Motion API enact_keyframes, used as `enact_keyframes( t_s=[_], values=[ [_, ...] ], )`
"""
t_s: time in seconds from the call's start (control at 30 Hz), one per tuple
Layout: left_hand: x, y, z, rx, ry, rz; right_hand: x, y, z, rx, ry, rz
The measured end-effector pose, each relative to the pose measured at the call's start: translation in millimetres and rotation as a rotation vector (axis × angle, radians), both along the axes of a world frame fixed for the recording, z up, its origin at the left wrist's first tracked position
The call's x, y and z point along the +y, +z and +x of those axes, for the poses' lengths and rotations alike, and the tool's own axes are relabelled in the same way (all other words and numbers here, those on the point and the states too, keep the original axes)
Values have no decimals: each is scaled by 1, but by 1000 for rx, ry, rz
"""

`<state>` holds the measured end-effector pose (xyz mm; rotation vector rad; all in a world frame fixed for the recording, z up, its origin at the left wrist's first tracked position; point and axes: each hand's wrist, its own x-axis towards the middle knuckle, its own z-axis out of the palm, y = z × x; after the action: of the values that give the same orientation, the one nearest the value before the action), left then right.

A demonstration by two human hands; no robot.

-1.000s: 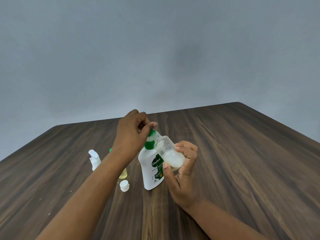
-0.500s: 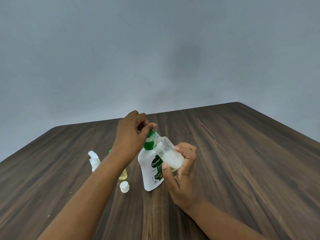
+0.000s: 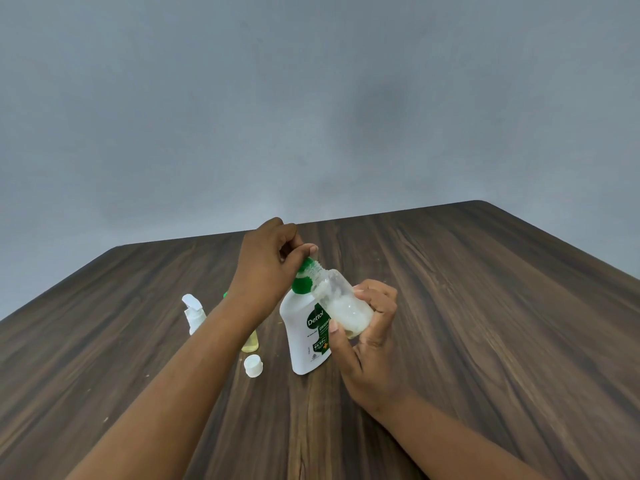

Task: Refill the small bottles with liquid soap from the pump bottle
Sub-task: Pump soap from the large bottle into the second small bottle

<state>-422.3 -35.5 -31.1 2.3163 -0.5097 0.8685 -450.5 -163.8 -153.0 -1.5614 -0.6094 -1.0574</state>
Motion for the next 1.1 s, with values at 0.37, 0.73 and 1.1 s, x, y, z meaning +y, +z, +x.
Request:
enact_keyframes(
  t_s=[0.37,0.73,1.1],
  values=[
    [-2,8,1,-14,-2,15,0,2,1,5,-23,-7],
    [0,13,-1,-26,-9,46,0,4,0,0,-8,-5],
    [-2,1,-1,-5,19,-62,1,2,-1,8,-10,-12]
  ],
)
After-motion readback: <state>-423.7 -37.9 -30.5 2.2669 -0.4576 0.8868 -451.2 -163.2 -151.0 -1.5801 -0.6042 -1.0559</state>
